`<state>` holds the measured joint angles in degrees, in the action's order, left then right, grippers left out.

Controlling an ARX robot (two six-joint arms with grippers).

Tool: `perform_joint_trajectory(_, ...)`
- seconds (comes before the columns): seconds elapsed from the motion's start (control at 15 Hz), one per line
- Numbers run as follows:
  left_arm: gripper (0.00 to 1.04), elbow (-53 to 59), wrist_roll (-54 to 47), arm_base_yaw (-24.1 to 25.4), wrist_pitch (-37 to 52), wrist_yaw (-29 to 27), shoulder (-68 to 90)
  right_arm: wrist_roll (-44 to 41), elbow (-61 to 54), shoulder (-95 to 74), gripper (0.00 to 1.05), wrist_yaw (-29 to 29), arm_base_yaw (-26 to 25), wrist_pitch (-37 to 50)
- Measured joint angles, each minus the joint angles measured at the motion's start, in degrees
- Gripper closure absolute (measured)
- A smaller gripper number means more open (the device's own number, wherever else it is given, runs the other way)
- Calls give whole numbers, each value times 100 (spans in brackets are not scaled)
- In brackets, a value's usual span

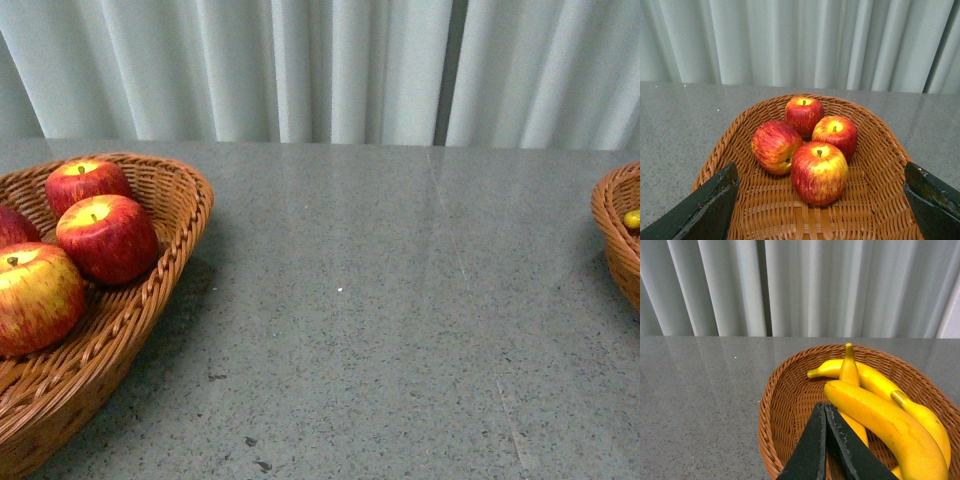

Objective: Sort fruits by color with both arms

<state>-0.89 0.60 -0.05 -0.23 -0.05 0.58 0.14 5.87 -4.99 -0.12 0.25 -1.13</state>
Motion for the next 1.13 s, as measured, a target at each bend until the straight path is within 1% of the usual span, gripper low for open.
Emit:
perform_joint_trajectory(0.6, 7, 0, 0, 0, -2, -7, 0, 4, -511, 468, 103, 17, -26, 48)
perform_joint_trajectory(0.93, 7, 0, 0, 0, 2, 4, 0, 2, -511, 474, 103, 13, -26, 85)
perform_joint_trajectory(1.0, 7, 2, 0, 0, 2, 4, 0, -2, -511, 474, 101, 13, -26, 87)
perform_joint_trajectory(1.13, 7, 0, 0, 0, 2, 4, 0, 0, -511, 474, 54, 13, -26, 85)
